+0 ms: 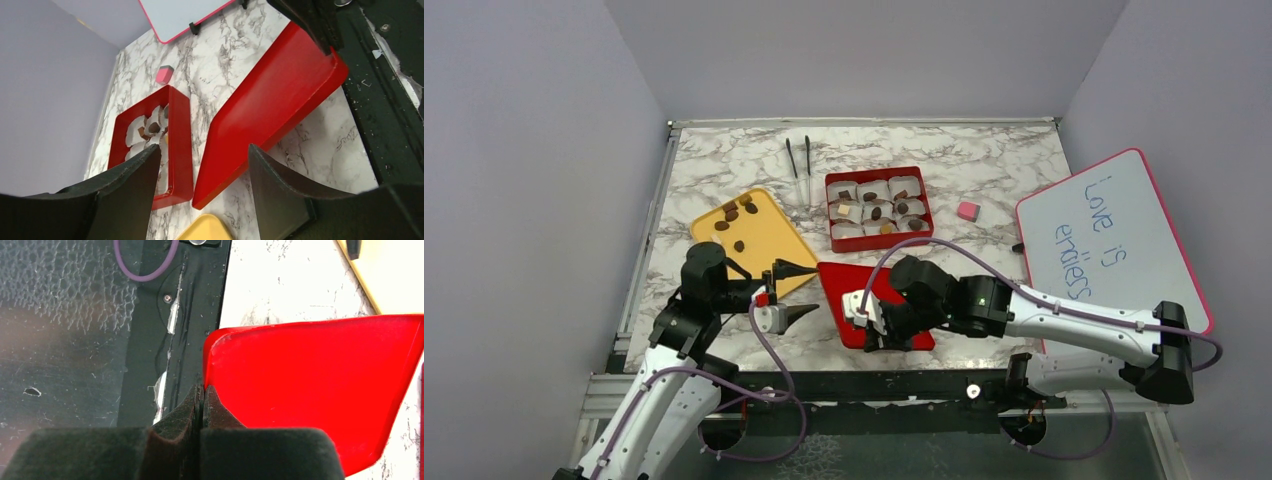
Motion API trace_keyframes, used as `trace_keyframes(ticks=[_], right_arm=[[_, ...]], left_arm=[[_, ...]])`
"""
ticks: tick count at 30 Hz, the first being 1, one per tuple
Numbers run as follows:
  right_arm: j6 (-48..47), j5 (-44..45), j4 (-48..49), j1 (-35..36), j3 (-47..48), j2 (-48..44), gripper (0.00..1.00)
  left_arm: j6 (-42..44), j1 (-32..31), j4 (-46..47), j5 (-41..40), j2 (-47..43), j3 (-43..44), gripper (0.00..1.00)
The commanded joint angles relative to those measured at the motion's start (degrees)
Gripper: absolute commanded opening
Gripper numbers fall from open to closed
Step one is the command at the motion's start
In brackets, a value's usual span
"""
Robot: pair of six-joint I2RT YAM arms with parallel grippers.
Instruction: Pack the chocolate
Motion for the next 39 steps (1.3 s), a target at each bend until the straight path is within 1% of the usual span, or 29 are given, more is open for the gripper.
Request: trace_keyframes(ticks=[1,3,7,9,16,20,22,24,25,29,32,34,36,37,39], right_arm=[[0.7,2.2,0.7,0.3,2.8,-2.6,0.01],[1.2,2.0,1.2,0.3,3.0,-3.3,0.01],[1.2,2.1,1.1,0.3,3.9,-3.1,0.01],[0.9,1.9,0.8,0.3,4.4,-2.7,0.01],[0.7,3.0,0.7,0.3,6.7,-1.3,0.01],[1.1,3.9,1.2,0.3,7.6,-1.1,0.01],[1.1,3.1,1.1,0.3,7.8,-1.0,0.01],[1.0,2.3,0.6,0.3,8.0,-0.9,0.01],[1.0,2.3,0.5,0.3,8.1,-0.8,0.01],[1.3,3.1,0.8,0.3,7.5,-0.7,0.01],[2.1,4.2,1.1,0.3,7.4,-0.6,0.01],[2.9,6.5,1.2,0.3,8.0,-0.7,0.01],[4.3,9.1,1.6,0.3,9.0,-1.1,0.06],[5.0,10.3,2.3,0.3,9.3,-1.7,0.07],[6.4,12.3,4.3,0.3,9.1,-3.2,0.11]], left_arm=[[6.9,-0.4,-3.5,7.2,1.1,2.1,0.65],[8.1,-0.4,-3.4,6.4,1.5,1.6,0.64],[9.6,-1.1,-3.5,6.9,3.7,0.9,0.60],[10.6,-2.0,-3.5,6.6,5.3,0.4,0.60],[13.7,-8.7,-3.6,1.2,11.8,2.5,0.60],[15.2,-10.5,-3.6,-0.6,14.3,2.7,0.58],[16.0,-10.6,-3.6,-1.5,14.5,2.5,0.52],[16.3,-10.7,-3.6,-2.5,14.0,2.7,0.44],[16.4,-10.8,-3.5,-2.9,13.6,2.8,0.42],[15.0,-10.8,-1.9,-4.3,11.4,2.3,0.41],[11.7,-10.8,0.0,-5.2,10.6,2.1,0.32],[9.7,-10.8,0.7,-5.1,10.5,2.5,0.26],[8.0,-10.8,1.4,-5.1,10.5,3.1,0.18],[5.7,-10.8,2.2,-5.8,10.4,3.5,0.15],[2.5,-10.8,3.4,-6.9,10.1,4.2,0.12]])
